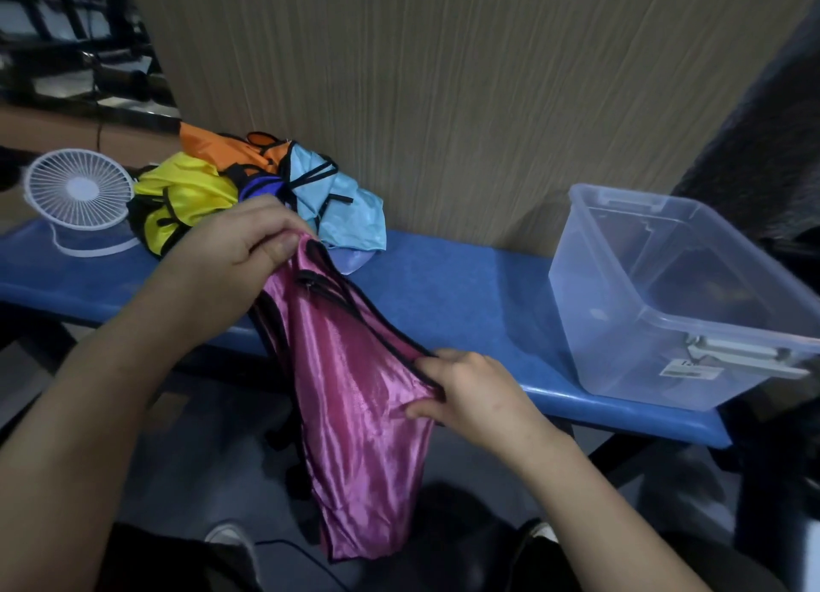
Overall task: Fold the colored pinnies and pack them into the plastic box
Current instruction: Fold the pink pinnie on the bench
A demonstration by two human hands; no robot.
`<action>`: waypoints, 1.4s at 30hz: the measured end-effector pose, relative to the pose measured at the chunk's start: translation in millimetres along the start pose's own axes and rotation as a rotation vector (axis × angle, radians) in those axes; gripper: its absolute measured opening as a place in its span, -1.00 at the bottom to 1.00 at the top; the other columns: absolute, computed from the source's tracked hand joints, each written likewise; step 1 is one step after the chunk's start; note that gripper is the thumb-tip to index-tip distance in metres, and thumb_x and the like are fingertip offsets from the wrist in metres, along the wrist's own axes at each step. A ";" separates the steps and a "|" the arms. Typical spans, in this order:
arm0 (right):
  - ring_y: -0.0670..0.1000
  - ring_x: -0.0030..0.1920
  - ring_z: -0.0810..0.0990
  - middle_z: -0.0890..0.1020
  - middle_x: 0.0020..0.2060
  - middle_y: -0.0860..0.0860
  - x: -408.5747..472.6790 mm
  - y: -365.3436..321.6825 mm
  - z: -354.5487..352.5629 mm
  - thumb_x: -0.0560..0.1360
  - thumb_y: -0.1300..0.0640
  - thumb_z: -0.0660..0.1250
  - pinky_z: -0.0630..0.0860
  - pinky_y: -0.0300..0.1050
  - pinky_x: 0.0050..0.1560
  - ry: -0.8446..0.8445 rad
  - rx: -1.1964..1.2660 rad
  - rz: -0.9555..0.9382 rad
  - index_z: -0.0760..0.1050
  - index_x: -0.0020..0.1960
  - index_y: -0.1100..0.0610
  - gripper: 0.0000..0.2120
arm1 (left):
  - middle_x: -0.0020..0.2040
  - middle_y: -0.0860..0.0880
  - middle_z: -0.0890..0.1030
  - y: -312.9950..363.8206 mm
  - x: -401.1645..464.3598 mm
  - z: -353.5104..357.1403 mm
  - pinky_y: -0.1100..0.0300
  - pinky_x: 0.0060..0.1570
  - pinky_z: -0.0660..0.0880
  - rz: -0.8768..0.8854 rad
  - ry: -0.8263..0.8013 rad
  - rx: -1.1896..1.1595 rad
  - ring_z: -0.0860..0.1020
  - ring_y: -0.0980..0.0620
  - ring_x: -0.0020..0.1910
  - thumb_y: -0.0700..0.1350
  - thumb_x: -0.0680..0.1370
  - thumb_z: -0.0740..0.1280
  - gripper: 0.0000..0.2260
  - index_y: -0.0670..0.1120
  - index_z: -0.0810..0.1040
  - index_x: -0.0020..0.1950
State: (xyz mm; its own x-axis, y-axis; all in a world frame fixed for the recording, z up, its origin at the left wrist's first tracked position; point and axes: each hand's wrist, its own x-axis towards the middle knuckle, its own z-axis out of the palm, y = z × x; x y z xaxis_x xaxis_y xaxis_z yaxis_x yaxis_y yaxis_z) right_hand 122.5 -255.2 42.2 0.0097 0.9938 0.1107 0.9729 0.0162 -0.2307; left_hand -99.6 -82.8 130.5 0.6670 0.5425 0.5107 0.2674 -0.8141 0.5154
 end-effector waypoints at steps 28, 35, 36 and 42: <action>-0.11 -0.29 0.50 0.52 -0.31 -0.24 -11.7 30.7 -8.6 0.41 0.11 0.57 0.42 -0.26 -0.24 0.369 0.405 0.130 0.39 -0.17 -0.09 -0.66 | -0.14 0.15 0.66 0.5 -4.5 -4.2 0.21 -0.11 0.47 -0.216 0.107 -0.021 0.59 0.20 -0.11 -0.13 0.46 0.51 -0.80 0.14 0.57 -0.13; -0.07 -0.40 0.32 0.46 -0.44 -0.17 -13.1 30.1 -10.4 0.46 0.16 0.51 0.33 -0.17 -0.31 0.337 0.540 0.229 0.35 -0.13 -0.06 -0.68 | -0.18 0.13 0.65 7.4 -5.0 5.1 -0.03 -0.09 0.54 -0.190 0.118 -0.002 0.59 0.07 -0.16 -0.18 0.56 0.40 -0.92 0.00 0.61 -0.03; -0.03 -0.39 0.34 0.48 -0.44 -0.08 -13.4 30.0 -11.7 0.47 0.17 0.50 0.37 -0.07 -0.28 0.317 0.582 0.241 0.38 -0.07 -0.06 -0.70 | -0.20 0.12 0.64 8.8 -5.1 6.8 -0.03 -0.12 0.54 -0.186 0.124 0.003 0.58 0.07 -0.19 -0.18 0.57 0.38 -0.93 -0.01 0.60 -0.03; 0.00 -0.26 0.54 0.65 -0.32 0.01 -11.7 32.2 -19.5 0.43 0.13 0.54 0.51 0.02 -0.05 0.285 0.538 0.338 0.60 -0.03 -0.05 -0.82 | -0.20 0.02 0.60 16.7 2.6 14.8 -0.05 -0.15 0.49 -0.175 0.099 0.023 0.55 0.08 -0.18 -0.12 0.61 0.31 -0.94 0.05 0.50 -0.01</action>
State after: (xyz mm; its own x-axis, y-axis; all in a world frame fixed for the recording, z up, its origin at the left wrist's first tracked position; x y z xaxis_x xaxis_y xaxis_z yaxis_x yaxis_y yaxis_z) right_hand 158.2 -268.5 52.3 0.4239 0.8874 0.1813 0.6569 -0.1634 -0.7361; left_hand -83.1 -98.1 130.2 0.5372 0.6930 0.4807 0.3895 -0.7094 0.5874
